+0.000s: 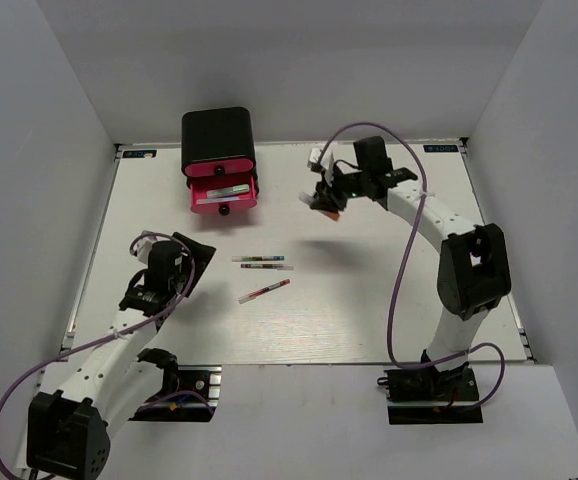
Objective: Sort the stationery into containers
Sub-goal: Grab a piece of stationery with the right arm, then place the stationery into the container
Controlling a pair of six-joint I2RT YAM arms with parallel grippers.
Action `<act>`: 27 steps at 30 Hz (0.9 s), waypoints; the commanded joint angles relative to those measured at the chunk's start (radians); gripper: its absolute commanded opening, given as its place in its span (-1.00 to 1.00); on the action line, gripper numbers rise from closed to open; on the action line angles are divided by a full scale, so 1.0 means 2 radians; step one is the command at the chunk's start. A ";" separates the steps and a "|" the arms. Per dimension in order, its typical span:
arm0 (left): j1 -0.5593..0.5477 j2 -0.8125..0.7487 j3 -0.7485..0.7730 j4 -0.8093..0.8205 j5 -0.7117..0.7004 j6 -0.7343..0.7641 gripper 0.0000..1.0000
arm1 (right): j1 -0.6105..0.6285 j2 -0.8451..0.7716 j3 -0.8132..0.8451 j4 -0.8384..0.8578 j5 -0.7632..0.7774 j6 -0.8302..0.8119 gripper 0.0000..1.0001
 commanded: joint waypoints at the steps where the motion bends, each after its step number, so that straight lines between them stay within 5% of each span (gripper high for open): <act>1: -0.001 0.007 -0.001 0.018 0.016 -0.002 0.89 | 0.026 0.021 0.081 0.054 -0.162 -0.096 -0.81; 13: -0.001 0.027 -0.001 0.018 0.021 0.002 0.89 | 0.114 0.173 0.204 0.382 -0.199 -0.050 -0.89; 19: -0.001 0.048 -0.001 0.028 0.021 0.002 0.89 | 0.128 0.245 0.300 0.430 -0.172 -0.036 -0.89; 27: 0.004 0.087 0.015 0.047 0.025 0.007 0.89 | 0.131 0.290 0.309 0.435 -0.166 -0.031 -0.80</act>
